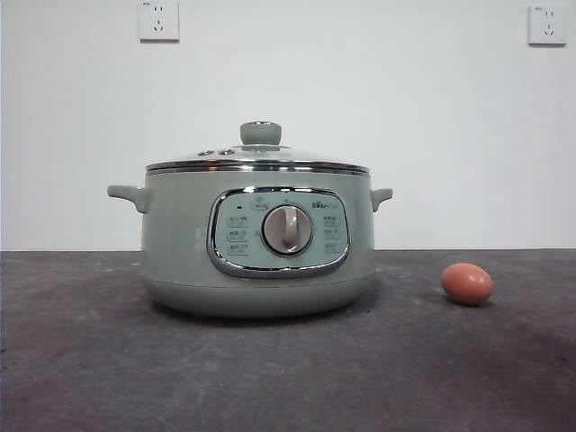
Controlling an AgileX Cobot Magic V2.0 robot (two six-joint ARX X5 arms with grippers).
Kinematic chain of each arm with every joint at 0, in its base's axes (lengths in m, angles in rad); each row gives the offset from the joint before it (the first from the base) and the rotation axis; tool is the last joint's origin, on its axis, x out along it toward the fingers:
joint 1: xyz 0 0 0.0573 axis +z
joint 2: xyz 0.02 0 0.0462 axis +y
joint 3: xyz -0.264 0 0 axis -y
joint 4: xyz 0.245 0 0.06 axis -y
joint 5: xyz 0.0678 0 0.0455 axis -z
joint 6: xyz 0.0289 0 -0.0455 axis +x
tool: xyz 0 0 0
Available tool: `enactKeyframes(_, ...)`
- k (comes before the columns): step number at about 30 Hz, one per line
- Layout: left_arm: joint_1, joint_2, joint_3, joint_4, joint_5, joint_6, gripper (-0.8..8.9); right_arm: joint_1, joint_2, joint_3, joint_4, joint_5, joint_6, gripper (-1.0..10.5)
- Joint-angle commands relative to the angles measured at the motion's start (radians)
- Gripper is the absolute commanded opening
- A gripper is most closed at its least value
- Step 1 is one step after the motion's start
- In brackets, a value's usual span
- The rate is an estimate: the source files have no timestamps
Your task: Pick up the egg,open the lid,put the egg in the pot,close the lid
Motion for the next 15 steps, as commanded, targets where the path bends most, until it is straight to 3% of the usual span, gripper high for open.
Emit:
enactKeyframes(1,0.003,0.011,0.06,-0.012,0.004,-0.047,-0.06,0.0,0.006,0.052,0.014,-0.002,0.054,-0.1)
enactKeyframes(9,0.003,0.142,0.301,-0.091,0.043,-0.046,-0.06,0.0,0.124,0.265,-0.032,-0.057,0.085,-0.1)
enactKeyframes(15,0.003,0.29,0.519,-0.157,0.132,-0.041,-0.06,0.0,0.289,0.526,-0.147,-0.126,0.025,-0.1)
